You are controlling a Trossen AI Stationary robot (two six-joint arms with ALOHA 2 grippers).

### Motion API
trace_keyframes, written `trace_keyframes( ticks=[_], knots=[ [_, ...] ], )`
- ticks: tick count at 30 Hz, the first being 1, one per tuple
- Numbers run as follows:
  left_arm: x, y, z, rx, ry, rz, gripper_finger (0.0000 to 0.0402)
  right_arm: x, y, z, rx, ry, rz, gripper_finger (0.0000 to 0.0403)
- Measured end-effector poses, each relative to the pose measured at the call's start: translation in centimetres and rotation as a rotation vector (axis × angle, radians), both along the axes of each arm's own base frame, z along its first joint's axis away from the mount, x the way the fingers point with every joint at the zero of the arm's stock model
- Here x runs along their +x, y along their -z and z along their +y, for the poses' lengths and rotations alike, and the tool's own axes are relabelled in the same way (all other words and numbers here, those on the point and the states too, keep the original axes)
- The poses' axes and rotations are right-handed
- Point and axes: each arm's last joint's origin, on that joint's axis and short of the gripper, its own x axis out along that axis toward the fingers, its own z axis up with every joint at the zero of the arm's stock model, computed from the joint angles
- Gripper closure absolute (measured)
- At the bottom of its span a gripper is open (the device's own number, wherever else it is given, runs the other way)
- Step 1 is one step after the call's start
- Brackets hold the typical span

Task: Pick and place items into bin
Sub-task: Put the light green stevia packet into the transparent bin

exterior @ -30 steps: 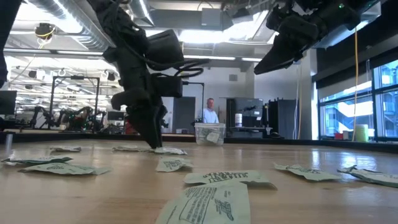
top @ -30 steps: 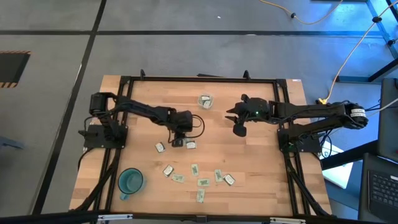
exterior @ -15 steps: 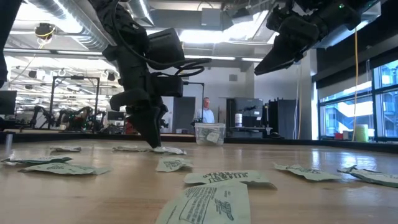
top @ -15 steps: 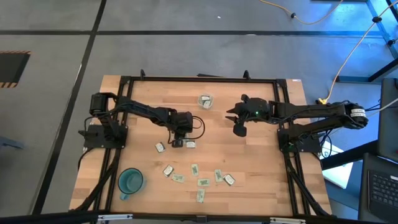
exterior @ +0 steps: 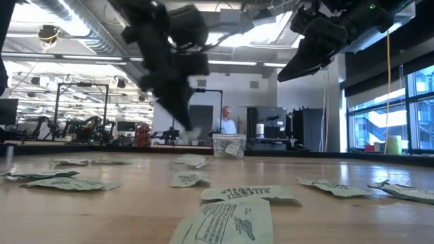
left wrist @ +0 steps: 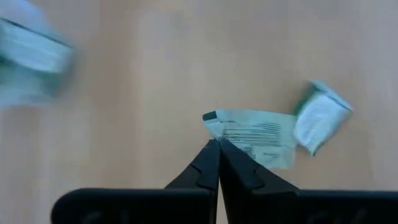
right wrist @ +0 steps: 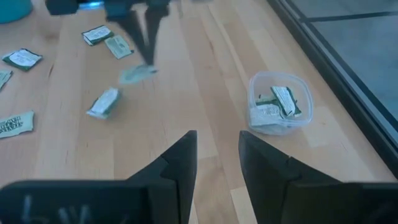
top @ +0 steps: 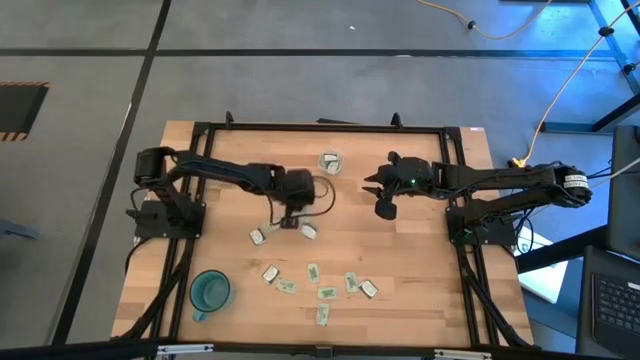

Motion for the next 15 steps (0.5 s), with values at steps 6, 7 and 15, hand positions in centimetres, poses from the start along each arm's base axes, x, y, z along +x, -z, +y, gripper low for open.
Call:
trace_keyframes(
  ticks=[6, 7, 15],
  knots=[
    [2.2, -4.3, 2.5, 0.161, -0.106, -0.177, 0.0399, 0.0, 0.0, 0.0, 0.0, 0.0, 0.001, 0.028],
    [2.5, -4.8, 3.1, 0.179, -0.137, -0.207, 0.04, 0.0, 0.0, 0.0, 0.0, 0.0, 0.001, 0.028],
    [3.0, -5.3, 8.0, 0.222, -0.297, -0.348, 0.0399, -0.2, 0.2, 0.0, 0.005, 0.001, 0.027, 0.028]
  ],
)
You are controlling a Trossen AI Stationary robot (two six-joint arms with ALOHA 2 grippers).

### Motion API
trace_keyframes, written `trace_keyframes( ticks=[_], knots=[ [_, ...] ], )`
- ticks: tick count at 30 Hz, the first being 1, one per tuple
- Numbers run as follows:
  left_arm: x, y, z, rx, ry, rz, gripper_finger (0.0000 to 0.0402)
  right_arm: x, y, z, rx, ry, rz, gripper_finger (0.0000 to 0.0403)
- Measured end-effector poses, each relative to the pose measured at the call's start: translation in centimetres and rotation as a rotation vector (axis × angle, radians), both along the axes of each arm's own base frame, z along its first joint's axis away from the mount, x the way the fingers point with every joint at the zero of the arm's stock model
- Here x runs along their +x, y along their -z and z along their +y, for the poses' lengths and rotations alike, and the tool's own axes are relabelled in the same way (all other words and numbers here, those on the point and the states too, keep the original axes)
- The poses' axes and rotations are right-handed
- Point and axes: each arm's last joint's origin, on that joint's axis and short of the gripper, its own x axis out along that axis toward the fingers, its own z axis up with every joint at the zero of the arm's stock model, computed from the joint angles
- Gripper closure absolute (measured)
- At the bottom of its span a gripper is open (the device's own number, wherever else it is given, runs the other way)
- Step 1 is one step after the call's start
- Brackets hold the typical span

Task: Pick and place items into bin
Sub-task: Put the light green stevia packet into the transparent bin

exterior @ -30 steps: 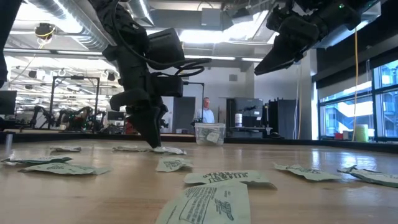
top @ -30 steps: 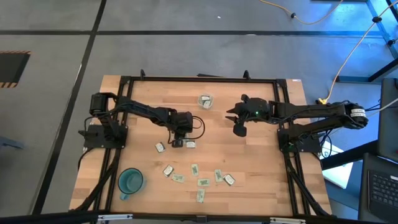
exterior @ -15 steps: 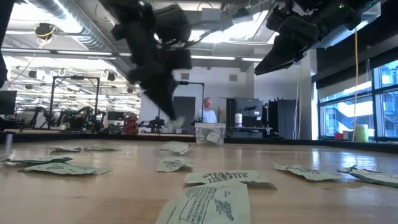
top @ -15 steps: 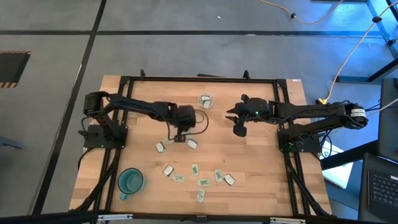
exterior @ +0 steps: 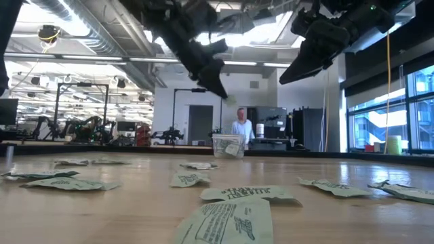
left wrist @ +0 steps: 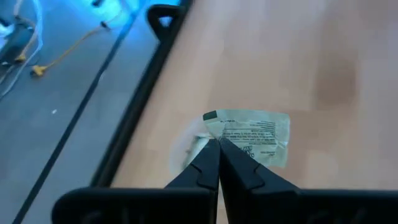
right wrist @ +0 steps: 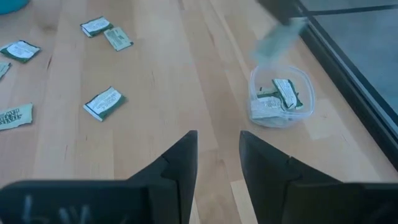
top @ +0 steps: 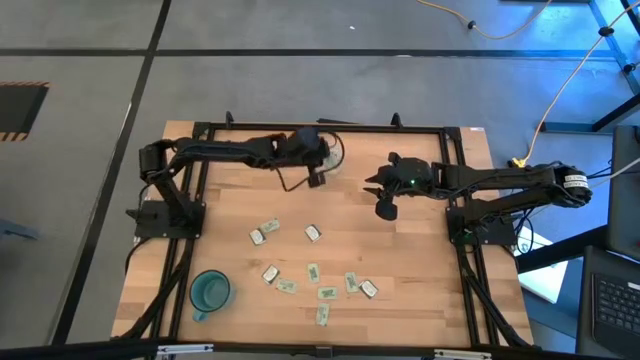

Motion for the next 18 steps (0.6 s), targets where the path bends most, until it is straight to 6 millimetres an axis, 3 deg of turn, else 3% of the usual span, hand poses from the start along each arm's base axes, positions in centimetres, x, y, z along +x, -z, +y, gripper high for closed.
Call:
trace_keyframes(
  ticks=[9, 18],
  knots=[
    [1.1, 4.2, 3.4, -0.027, -0.054, 0.016, 0.0399, -0.1, 0.1, 0.0, 0.003, 0.001, 0.01, 0.028],
    [1.2, 6.1, 4.2, -0.039, -0.068, 0.07, 0.0391, -0.1, 0.1, 0.0, 0.006, 0.003, 0.015, 0.028]
  ],
)
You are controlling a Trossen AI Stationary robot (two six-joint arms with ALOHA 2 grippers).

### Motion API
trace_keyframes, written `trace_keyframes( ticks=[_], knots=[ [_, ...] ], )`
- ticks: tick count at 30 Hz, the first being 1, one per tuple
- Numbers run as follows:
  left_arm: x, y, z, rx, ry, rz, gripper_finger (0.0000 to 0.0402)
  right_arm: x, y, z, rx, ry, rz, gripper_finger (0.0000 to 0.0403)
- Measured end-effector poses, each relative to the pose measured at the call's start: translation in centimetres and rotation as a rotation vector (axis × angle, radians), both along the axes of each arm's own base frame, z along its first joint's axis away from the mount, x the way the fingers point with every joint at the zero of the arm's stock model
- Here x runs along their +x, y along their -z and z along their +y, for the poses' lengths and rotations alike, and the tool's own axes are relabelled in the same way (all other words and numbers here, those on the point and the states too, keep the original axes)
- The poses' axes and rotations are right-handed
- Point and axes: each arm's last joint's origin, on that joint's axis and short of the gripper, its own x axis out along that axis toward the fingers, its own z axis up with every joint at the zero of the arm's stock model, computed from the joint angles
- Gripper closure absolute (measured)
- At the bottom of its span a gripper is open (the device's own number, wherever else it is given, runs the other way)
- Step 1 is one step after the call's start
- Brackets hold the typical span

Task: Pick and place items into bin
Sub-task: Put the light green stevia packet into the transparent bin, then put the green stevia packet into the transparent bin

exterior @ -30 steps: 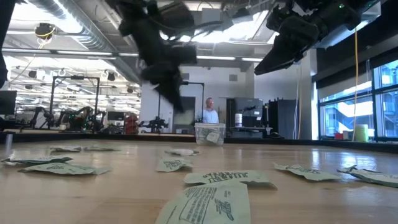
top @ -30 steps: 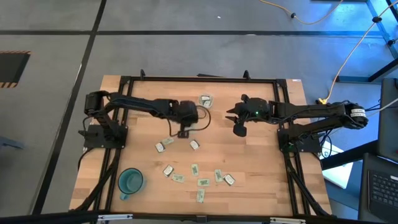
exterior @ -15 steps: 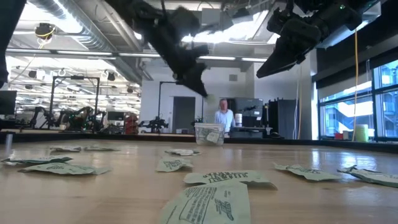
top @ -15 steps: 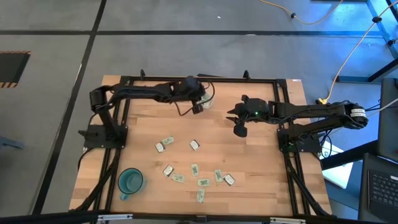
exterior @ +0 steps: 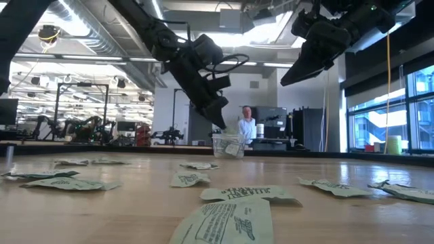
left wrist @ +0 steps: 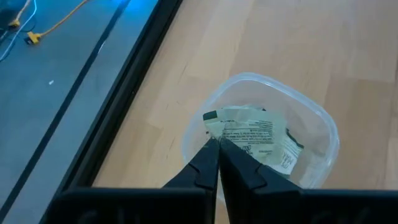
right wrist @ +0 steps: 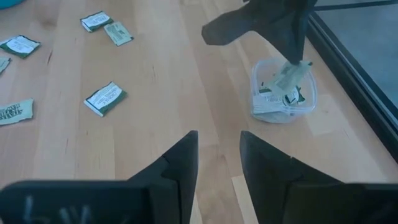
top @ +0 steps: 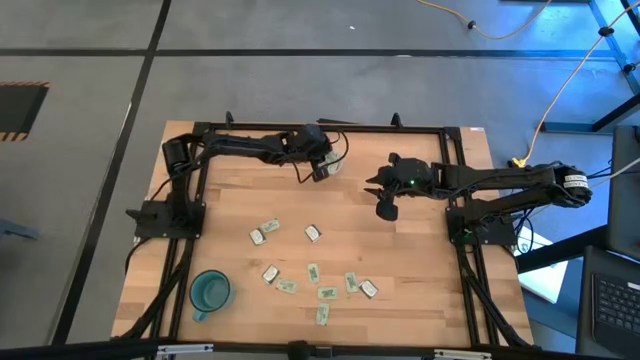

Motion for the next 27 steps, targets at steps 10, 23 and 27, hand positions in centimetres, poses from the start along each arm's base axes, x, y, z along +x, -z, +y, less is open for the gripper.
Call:
trace_keyframes(
  ticks=[10, 23, 27],
  knots=[
    [-0.4, -1.1, -0.3, 0.014, -0.005, 0.001, 0.0336, 0.0, 0.0, 0.0, 0.001, 0.001, 0.002, 0.028],
    [-1.9, -4.4, -10.4, -0.112, 0.533, 0.215, 0.0314, -0.1, 0.1, 0.0, 0.002, -0.001, 0.018, 0.028],
    [-0.8, -2.3, -13.4, -0.12, 0.625, 0.277, 0.0296, -0.1, 0.1, 0.0, 0.002, -0.001, 0.017, 0.028]
  ],
)
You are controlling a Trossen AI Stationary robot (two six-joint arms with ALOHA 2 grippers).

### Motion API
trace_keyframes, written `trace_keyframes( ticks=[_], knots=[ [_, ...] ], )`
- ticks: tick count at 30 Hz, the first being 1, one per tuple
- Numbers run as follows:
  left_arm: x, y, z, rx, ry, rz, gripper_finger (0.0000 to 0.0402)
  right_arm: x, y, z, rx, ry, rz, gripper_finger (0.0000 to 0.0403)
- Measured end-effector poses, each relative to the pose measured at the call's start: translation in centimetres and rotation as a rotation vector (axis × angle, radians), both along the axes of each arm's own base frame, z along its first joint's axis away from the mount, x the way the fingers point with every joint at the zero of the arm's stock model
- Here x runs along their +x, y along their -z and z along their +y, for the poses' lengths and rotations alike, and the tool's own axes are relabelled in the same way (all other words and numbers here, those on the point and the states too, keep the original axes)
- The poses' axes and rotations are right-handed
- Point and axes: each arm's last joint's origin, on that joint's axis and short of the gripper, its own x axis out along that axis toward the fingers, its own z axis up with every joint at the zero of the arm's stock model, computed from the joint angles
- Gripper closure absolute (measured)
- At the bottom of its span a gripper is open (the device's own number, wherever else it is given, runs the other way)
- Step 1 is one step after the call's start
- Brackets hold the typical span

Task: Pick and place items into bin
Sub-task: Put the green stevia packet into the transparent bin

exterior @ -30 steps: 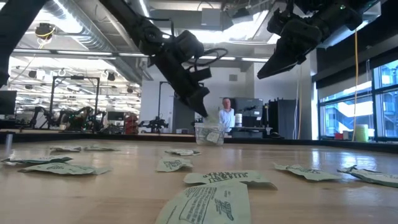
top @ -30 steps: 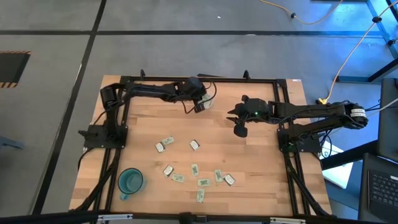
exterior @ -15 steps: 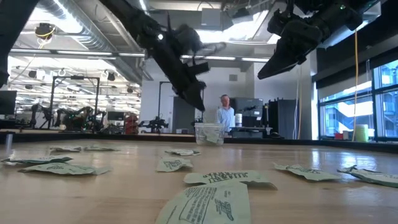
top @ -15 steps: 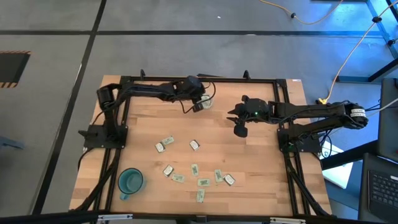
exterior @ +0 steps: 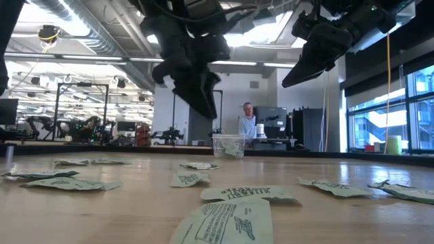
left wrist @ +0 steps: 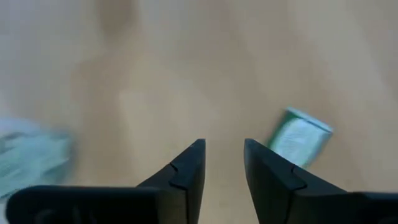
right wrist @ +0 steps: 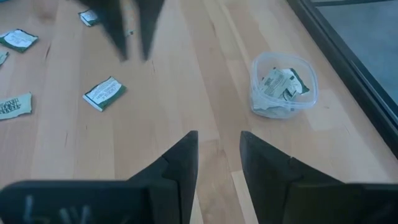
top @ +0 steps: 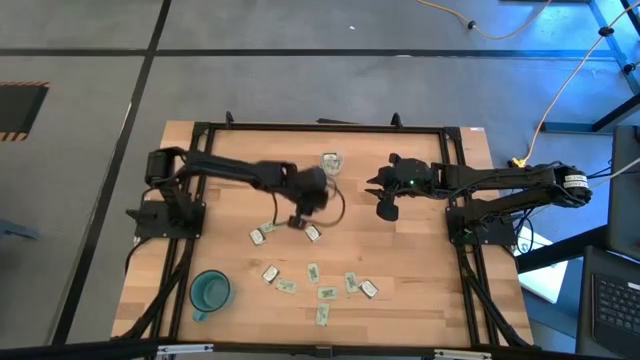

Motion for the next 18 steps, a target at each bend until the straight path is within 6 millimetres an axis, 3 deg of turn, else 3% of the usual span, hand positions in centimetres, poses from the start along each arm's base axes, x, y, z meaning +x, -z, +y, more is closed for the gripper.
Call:
trace_keyframes(
  ticks=[8, 18],
  knots=[
    [0.9, 3.0, -3.5, 0.011, 0.118, 0.082, 0.0297, 0.0, 0.0, 0.0, 0.019, 0.015, -0.006, 0.028],
    [1.6, 6.6, -4.5, 0.011, 0.132, 0.172, 0.0335, 0.0, 0.0, 0.0, 0.02, 0.016, -0.006, 0.028]
  ],
)
